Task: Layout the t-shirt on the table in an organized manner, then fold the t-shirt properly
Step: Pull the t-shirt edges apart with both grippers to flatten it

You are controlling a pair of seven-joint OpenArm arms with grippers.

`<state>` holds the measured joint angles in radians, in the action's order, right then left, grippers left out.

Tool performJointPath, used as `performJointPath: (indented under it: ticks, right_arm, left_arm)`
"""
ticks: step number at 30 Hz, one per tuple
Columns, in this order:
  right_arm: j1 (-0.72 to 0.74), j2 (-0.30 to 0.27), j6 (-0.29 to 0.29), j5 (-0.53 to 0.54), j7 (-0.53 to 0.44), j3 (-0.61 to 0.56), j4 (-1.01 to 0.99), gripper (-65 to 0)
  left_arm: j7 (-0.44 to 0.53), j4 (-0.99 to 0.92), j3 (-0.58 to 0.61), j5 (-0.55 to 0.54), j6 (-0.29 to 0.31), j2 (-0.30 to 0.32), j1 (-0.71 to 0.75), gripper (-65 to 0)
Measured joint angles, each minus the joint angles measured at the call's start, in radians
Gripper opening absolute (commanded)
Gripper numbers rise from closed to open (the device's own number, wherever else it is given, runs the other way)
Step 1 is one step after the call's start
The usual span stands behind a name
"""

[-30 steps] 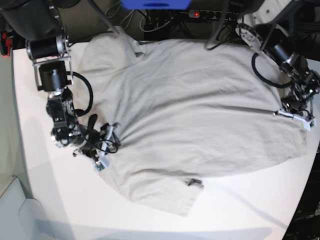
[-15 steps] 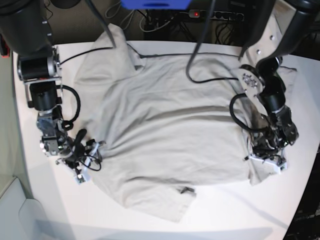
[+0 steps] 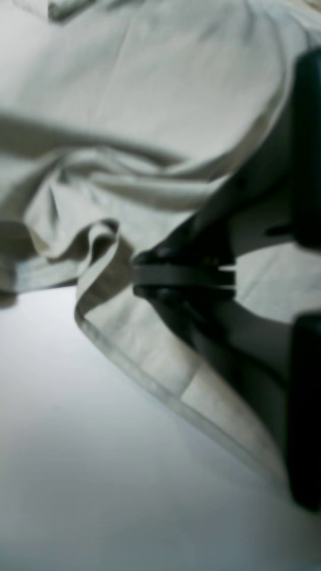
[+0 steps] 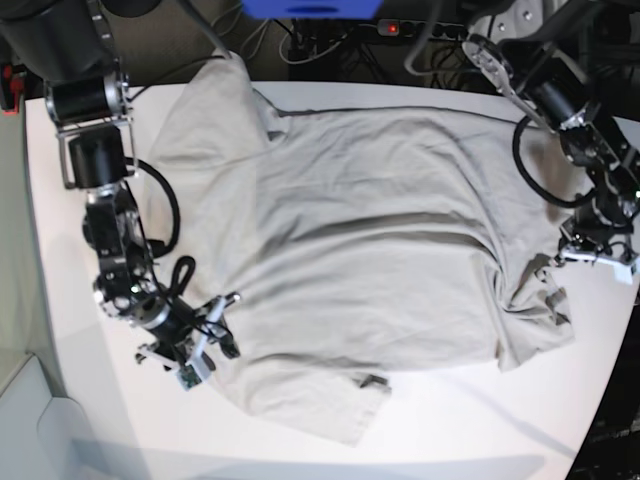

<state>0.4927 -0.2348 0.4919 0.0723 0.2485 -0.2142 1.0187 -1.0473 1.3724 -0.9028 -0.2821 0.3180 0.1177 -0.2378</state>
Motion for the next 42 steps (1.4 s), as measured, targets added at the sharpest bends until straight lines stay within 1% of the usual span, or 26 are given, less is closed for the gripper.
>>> performJointPath:
  ticks: [3,6,10,11,14,18,21,23,24,26,29,31,32,34,35,38,42]
  right_arm:
    - [0.101,0.043,0.02,-0.008,0.005,-0.006,-0.188,-48.9]
    - [0.233,0.072,0.029,-0.01,0.003,0.0,-0.384,-56.2]
    - [0.356,0.1,0.026,-0.004,-0.087,0.002,-0.564,-61.8]
    - [0.367,0.105,0.026,-0.004,-0.103,0.002,-0.587,-62.3]
    - [0.347,0.111,0.026,-0.005,-0.102,0.002,-0.606,-62.5]
    - [0.283,0.111,0.024,-0.005,-0.103,0.002,-0.606,-62.6]
    - [0.249,0.108,0.023,-0.005,-0.106,0.002,-0.62,-62.7]
    - [0.243,0.11,0.003,-0.003,-0.121,0.002,-0.666,-62.7]
    - [0.244,0.11,-0.019,0.015,-0.139,0.003,-0.688,-62.7]
    - [0.257,0.105,-0.047,0.019,-0.147,0.003,-0.72,-62.7]
    - [0.254,0.079,-0.126,0.023,-0.162,0.005,-0.732,-62.7]
    - [0.235,0.057,-0.167,0.034,-0.201,0.006,-0.725,-62.8]
    - [0.23,0.047,-0.186,0.039,-0.206,0.006,-0.724,-62.8]
    - [0.226,0.031,-0.249,0.038,-0.201,0.007,-0.723,-62.8]
    - [0.219,0.021,-0.27,0.038,-0.206,0.009,-0.721,-62.8]
    - [0.192,-0.005,-0.28,0.075,-0.225,0.042,-0.714,-62.8]
    - [0.183,-0.014,-0.277,0.093,-0.202,0.129,-0.711,-62.8]
  left_arm:
    - [-0.021,0.11,0.0,-0.129,-0.002,-0.002,0.105,-64.8]
    - [-0.05,0.187,0.002,-0.23,0.0,-0.014,0.212,-64.8]
    - [-0.045,0.233,0.003,-0.285,0.0,-0.033,0.304,-64.8]
    - [-0.043,0.24,0.003,-0.285,0.0,-0.032,0.323,-64.8]
    - [-0.036,0.253,-0.008,-0.285,0.0,-0.027,0.373,-64.8]
    - [-0.045,0.253,-0.105,-0.285,0.0,-0.032,0.393,-64.8]
    - [-0.045,0.253,-0.156,-0.285,0.0,-0.032,0.396,-64.8]
    - [-0.045,0.253,-0.172,-0.285,0.0,-0.03,0.396,-64.8]
    - [-0.045,0.253,-0.18,-0.285,0.0,-0.028,0.395,-64.8]
    - [-0.044,0.253,-0.198,-0.288,0.0,-0.026,0.395,-64.8]
    - [-0.045,0.253,-0.208,-0.285,0.0,-0.026,0.396,-64.8]
    - [-0.041,0.25,-0.208,-0.285,0.0,-0.026,0.395,-64.8]
    - [-0.041,0.25,-0.208,-0.285,0.0,-0.026,0.395,-64.8]
    - [-0.041,0.249,-0.206,-0.285,0.0,-0.026,0.395,-64.8]
    - [-0.041,0.247,-0.206,-0.285,0.0,-0.026,0.395,-64.8]
    - [-0.041,0.245,-0.201,-0.288,0.0,-0.027,0.389,-64.8]
    - [-0.05,0.246,-0.202,-0.287,0.0,-0.027,0.383,-64.8]
